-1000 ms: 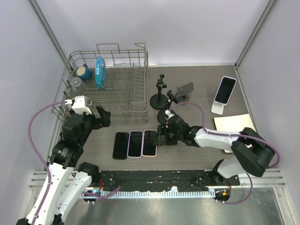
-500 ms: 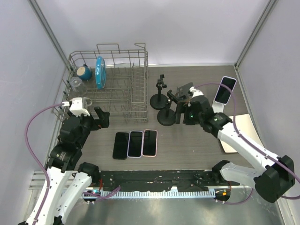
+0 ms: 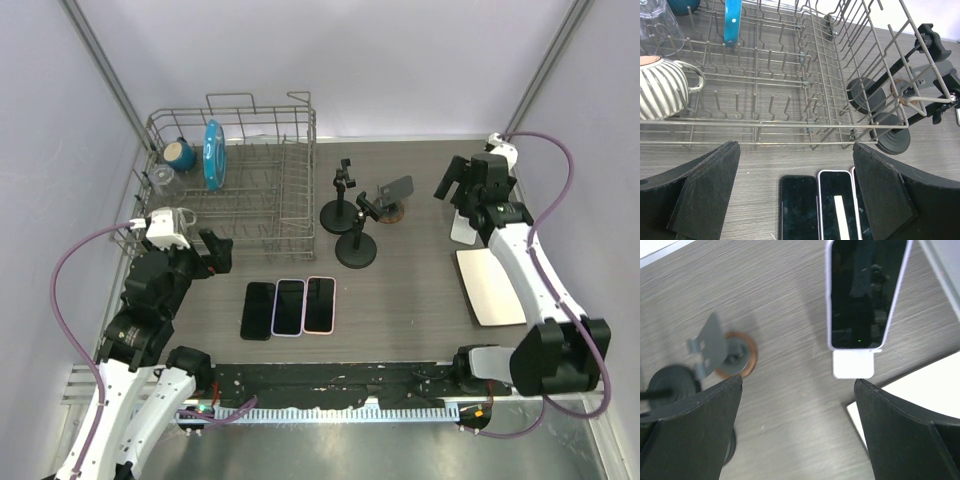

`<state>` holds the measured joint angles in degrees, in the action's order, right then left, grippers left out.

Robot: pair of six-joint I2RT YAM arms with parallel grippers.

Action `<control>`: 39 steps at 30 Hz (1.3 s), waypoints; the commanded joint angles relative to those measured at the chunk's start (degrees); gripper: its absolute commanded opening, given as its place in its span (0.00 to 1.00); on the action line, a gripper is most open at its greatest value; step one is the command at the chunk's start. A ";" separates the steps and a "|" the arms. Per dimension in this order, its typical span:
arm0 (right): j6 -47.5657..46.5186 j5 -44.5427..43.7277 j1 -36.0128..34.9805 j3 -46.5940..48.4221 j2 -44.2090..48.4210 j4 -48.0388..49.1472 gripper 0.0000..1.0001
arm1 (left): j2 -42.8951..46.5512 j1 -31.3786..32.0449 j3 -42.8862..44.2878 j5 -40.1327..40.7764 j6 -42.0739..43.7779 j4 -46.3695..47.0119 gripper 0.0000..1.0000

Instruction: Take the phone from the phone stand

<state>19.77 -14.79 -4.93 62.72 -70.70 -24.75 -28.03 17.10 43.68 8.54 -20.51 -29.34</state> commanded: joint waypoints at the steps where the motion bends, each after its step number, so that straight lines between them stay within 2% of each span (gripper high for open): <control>1: 0.53 -5.33 4.13 3.98 -6.46 9.80 1.00 | 0.61 -0.32 0.00 -0.18 1.00 2.27 1.00; 7: -1.57 -11.58 7.47 6.36 -12.35 16.84 1.00 | 1.05 -0.32 0.00 -0.89 1.09 2.45 1.00; 24: -4.56 -2.62 11.08 6.72 -21.50 19.48 1.00 | 0.17 -0.23 0.09 -1.77 1.18 2.27 1.00; 33: -5.00 -3.41 11.34 5.05 -22.12 19.83 0.93 | 0.08 -0.32 0.00 -1.94 1.09 2.27 1.00; 39: -4.57 -2.27 11.43 3.91 -22.20 19.74 0.77 | 0.35 -0.32 0.00 -2.12 1.18 2.36 1.00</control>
<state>15.16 -18.04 6.24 67.57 -93.27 -7.29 -27.75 17.10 43.68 7.40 -20.47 -29.36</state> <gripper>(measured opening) 0.822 0.996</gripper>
